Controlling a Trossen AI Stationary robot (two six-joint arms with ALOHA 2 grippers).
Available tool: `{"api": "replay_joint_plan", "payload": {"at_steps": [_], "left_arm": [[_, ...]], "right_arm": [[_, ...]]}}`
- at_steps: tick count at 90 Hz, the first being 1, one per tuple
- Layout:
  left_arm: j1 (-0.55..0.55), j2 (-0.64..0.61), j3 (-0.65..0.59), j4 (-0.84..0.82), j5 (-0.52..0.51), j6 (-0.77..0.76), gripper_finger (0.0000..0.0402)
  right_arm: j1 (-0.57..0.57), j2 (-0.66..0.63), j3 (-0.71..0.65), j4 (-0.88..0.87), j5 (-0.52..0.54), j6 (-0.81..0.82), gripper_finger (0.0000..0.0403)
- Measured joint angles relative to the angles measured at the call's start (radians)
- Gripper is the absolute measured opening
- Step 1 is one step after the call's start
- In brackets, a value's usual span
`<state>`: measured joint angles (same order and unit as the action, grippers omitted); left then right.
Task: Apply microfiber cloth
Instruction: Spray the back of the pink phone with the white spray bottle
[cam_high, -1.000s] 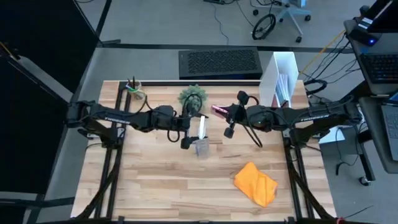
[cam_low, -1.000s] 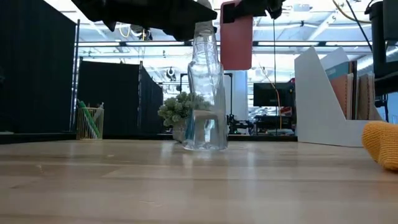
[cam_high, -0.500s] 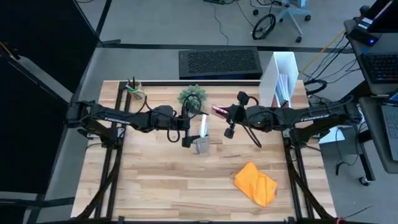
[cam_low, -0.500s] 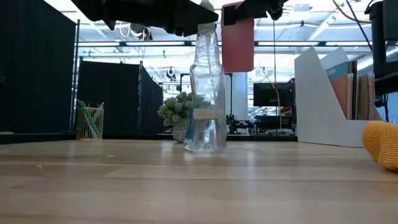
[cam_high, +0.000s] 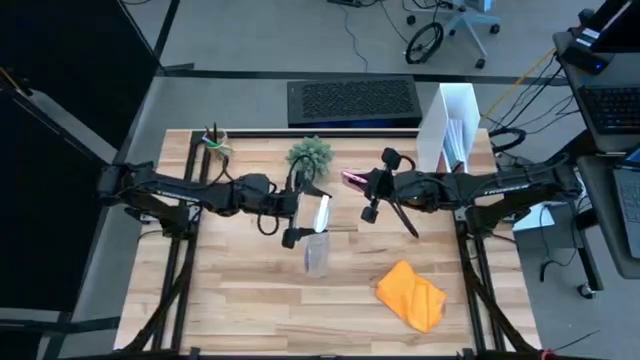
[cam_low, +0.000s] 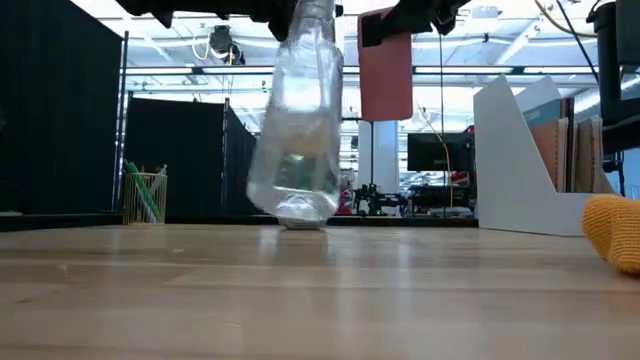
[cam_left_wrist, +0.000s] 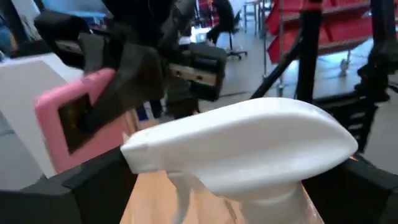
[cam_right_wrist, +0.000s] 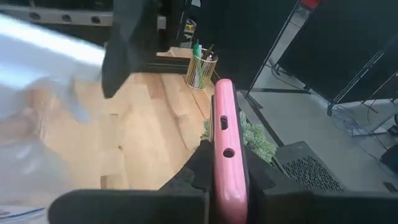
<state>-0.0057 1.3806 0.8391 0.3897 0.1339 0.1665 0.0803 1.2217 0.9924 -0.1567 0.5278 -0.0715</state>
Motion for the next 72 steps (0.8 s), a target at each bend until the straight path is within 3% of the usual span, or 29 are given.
{"api": "replay_joint_plan", "payload": {"at_steps": [27,47,72], "left_arm": [[-0.003,0.014,0.007,-0.170,-0.073,0.083,0.0396],[-0.015,0.018,0.001,-0.205,-0.052,0.077,0.0396],[0.001,0.003,0.003,-0.324,-0.108,0.018,0.0396]], "right_arm": [[0.000,0.000,0.000,-0.011,-0.003,0.000,0.0009],[0.000,0.000,0.000,-0.035,-0.003,0.000,0.0009],[0.000,0.000,0.000,-0.059,-0.004,0.001,0.0009]]}}
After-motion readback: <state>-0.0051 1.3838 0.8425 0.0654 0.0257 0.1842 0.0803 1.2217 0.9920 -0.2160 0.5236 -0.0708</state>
